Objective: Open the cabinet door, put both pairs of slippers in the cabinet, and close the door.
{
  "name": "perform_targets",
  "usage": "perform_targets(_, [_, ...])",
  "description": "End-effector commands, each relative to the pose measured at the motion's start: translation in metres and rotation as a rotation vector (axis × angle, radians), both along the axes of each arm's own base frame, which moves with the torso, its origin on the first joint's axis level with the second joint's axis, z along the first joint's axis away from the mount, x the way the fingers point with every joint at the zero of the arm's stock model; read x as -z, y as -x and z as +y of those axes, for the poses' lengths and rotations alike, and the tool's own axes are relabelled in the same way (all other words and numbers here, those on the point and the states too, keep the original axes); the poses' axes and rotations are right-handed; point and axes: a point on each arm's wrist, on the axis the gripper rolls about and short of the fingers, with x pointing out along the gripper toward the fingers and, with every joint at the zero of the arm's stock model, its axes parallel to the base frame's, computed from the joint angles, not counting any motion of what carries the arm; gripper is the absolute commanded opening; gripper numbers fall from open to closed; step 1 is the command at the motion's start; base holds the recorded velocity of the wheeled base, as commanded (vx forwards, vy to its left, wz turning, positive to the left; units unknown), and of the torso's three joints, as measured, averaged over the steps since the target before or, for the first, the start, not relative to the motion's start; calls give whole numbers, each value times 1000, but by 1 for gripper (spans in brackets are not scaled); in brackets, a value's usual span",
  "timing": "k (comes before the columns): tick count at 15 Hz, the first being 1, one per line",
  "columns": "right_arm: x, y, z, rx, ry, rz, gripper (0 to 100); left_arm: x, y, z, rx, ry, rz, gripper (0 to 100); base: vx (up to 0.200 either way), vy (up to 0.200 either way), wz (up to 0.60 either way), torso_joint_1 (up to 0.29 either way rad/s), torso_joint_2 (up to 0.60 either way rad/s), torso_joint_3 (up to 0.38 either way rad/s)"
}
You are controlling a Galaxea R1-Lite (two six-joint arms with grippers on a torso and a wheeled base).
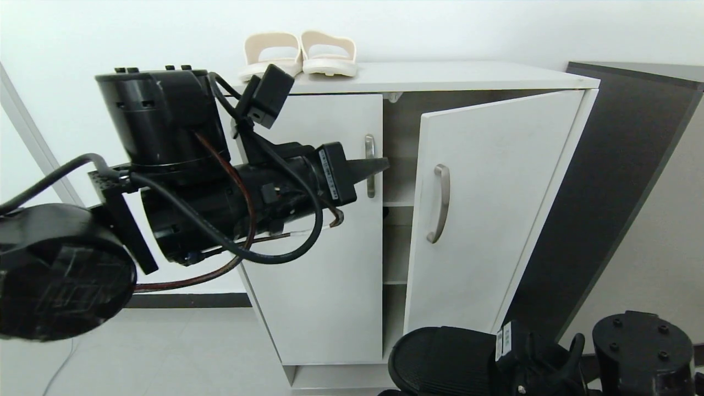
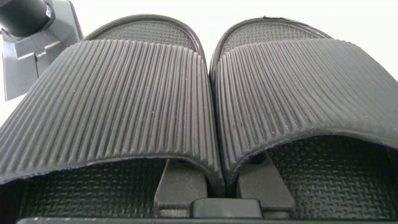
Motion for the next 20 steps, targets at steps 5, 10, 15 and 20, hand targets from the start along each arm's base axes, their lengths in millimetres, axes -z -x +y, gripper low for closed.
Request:
perform_targets(5, [4,0,1,-3,17,12,0,28,-49,-26,-26,19,24,0,0,0,0,0,0,0])
perform_targets(10, [10,8,2,-31,37,28,0,38,-61,-33,-52,13,28,0,-120,0,0,3,3,2])
perform_targets(15, [14,13,0,-48,56,42,0,47,-38,-65,47,-18,-21,0,-160,0,0,-1,3,4])
perform_targets(20, [15,14,0,-50,58,44,0,46,-19,-70,85,4,-99,0,0,0,0,0,0,0])
